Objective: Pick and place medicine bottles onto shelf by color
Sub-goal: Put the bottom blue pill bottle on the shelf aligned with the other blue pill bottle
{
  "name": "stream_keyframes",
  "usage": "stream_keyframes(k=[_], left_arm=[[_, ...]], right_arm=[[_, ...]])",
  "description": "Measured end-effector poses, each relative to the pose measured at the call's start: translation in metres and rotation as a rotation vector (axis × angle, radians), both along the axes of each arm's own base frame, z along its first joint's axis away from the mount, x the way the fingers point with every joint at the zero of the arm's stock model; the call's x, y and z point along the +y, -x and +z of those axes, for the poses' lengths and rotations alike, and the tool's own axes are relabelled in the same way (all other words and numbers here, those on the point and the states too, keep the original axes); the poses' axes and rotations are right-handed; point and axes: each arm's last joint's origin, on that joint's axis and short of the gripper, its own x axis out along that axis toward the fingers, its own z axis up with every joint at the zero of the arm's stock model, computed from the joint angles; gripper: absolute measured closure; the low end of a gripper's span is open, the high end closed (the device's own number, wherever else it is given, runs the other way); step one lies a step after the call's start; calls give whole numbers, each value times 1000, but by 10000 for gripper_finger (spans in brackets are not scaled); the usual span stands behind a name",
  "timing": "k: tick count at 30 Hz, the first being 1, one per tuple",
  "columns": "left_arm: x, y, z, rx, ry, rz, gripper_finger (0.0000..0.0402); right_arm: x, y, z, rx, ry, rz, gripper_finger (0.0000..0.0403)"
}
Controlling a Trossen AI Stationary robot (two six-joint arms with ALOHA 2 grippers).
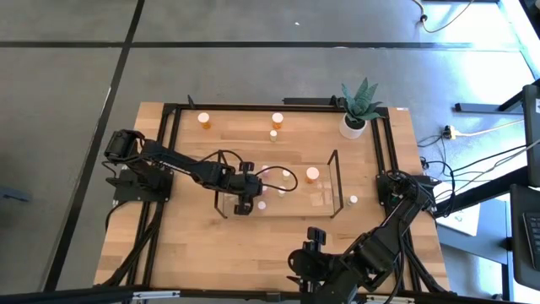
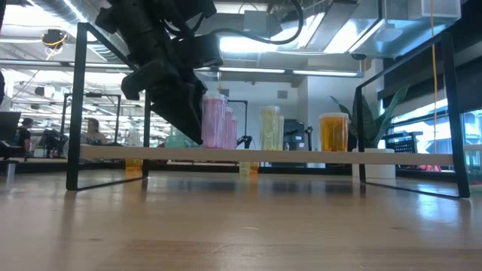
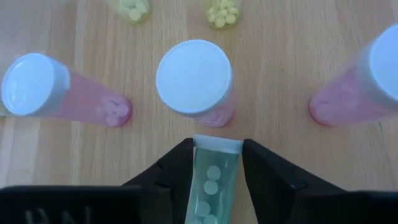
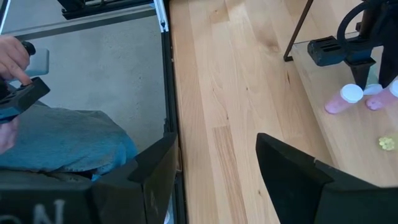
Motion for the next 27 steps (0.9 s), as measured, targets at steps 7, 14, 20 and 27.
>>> stream_keyframes(k=[7, 14, 20, 27], left_arm=[[0, 0, 0, -2, 3, 3, 297], [0, 1, 0, 1, 16, 12, 297], [1, 1, 0, 7, 26, 11, 271], [6, 2, -1, 26, 31, 29, 216]], right_arm=[[0, 0, 0, 0, 1, 1, 184], [0, 0, 0, 0, 0, 0, 184], [0, 0, 0, 0, 0, 1, 184], [0, 0, 0, 0, 0, 0, 184]])
